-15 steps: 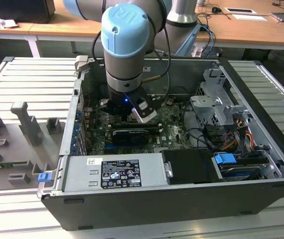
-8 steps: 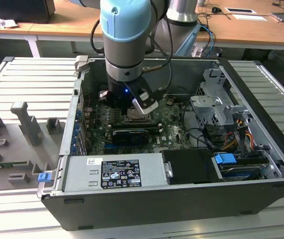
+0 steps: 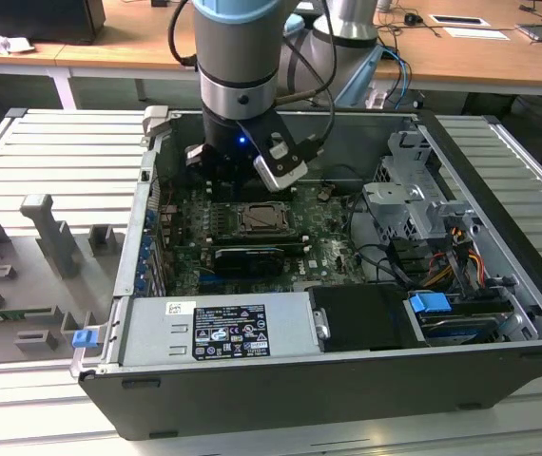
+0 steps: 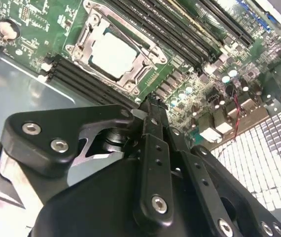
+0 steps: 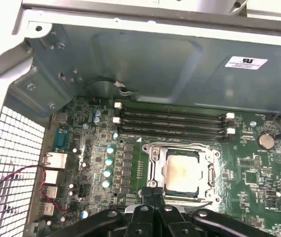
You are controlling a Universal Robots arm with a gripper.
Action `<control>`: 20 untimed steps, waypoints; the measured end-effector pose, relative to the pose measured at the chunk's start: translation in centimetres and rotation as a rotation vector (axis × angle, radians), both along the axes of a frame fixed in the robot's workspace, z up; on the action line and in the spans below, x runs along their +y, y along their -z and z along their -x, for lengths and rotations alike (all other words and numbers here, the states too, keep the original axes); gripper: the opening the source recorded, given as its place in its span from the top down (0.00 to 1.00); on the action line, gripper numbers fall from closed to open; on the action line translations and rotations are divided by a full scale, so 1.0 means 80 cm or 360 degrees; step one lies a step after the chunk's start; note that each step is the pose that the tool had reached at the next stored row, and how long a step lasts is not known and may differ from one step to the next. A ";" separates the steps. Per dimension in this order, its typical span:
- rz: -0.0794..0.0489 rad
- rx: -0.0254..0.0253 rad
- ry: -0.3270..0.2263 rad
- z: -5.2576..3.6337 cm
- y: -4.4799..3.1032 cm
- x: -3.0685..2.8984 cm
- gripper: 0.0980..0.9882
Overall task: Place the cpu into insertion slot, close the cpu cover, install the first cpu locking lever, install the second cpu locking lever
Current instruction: 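Install the second cpu locking lever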
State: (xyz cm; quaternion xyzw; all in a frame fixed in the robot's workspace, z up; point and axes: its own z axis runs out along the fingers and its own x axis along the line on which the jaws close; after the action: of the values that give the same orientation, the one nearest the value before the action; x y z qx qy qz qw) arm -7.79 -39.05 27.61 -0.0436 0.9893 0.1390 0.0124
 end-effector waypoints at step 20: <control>0.0001 0.00031 0.0006 -0.037 0.0328 -0.0077 0.99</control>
State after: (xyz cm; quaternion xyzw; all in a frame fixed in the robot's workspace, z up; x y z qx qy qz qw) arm -4.86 -39.67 24.98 -0.0415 0.9894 0.1387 0.0117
